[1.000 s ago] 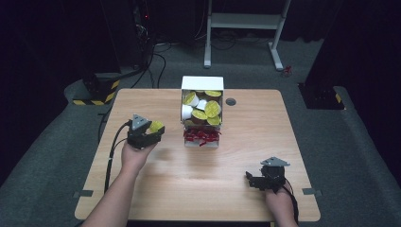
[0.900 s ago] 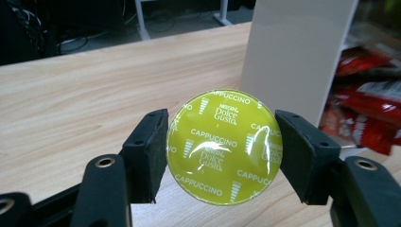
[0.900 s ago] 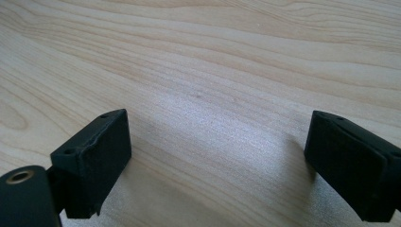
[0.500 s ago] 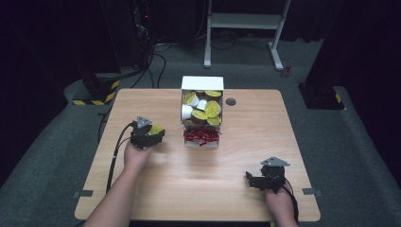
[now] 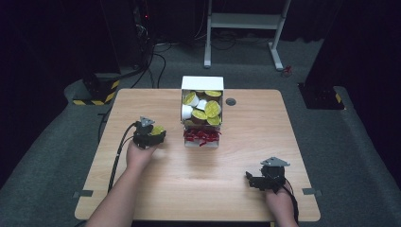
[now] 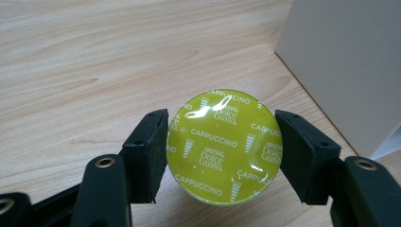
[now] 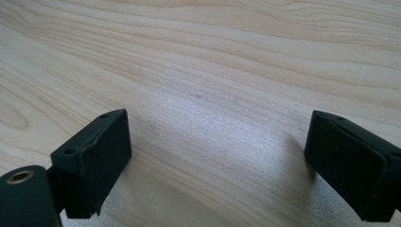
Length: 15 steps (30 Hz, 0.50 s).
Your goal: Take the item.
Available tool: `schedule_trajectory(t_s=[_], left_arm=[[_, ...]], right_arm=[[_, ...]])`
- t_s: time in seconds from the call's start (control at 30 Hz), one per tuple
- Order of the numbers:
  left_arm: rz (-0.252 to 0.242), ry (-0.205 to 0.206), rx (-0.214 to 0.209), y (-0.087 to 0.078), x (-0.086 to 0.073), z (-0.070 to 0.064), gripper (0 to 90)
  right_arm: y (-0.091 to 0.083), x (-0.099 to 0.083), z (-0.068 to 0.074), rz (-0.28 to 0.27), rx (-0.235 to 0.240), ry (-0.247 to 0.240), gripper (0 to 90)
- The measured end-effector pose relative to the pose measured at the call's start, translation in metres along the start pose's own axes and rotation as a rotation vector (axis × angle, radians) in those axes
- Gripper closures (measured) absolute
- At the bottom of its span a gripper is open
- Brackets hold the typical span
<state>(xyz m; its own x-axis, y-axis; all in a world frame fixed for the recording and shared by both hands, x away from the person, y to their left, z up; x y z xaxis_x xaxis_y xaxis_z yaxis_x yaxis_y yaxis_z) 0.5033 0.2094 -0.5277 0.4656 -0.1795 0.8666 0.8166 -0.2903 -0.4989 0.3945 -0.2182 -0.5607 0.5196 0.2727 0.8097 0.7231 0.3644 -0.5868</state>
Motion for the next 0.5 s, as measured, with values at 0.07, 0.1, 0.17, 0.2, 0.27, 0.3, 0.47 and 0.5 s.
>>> schedule_trajectory(t_s=[0.07,0.1,0.17,0.2,0.27,0.3,0.47,0.5], left_arm=[[0.012,-0.002,0.001,0.0033,-0.0044,0.0002,38.6],[0.01,-0.011,-0.001,0.0039,-0.0053,0.0006,38.7],[0.01,-0.005,0.0,0.0046,-0.0059,0.0015,38.6],[0.013,-0.001,0.001,0.0054,-0.0068,0.0011,38.6],[0.015,-0.005,0.002,0.0057,-0.0078,0.001,38.6],[0.013,-0.006,0.005,0.006,-0.0082,0.0006,38.6],[0.01,0.003,0.007,0.007,-0.0087,-0.0027,38.6],[0.01,0.003,0.007,0.007,-0.0087,-0.0027,38.6]], right_arm=[[0.0,0.0,0.0,0.0,0.0,0.0,8.0],[-0.0001,0.0,0.0,0.0,0.0,0.0,7.9],[-0.0002,-0.0001,0.0,0.0,0.0,-0.001,7.9],[-0.0002,-0.0001,0.0001,0.0,0.0,0.0,7.9],[-0.0002,-0.0001,0.0,0.0,0.0,-0.001,7.9],[-0.0001,-0.0001,0.0001,0.0,0.0,-0.001,7.9],[-0.0005,-0.0003,0.0004,0.001,0.002,0.001,8.0],[-0.0005,-0.0003,0.0004,0.001,0.002,0.001,8.0]])
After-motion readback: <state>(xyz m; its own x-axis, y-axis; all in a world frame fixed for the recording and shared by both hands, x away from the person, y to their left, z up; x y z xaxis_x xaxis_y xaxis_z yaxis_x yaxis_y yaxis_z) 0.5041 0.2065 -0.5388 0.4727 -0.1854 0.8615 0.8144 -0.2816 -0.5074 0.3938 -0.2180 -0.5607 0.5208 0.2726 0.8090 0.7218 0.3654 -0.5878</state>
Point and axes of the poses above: each handheld gripper's, and its own axes: y roughly forward along the jaws, x roughly out of its top, z roughly to its left, the point moved 5 cm from there along y, roughly forward along the jaws, and after that the axes turned 10 degrees about -z, right-handed, at the moved point
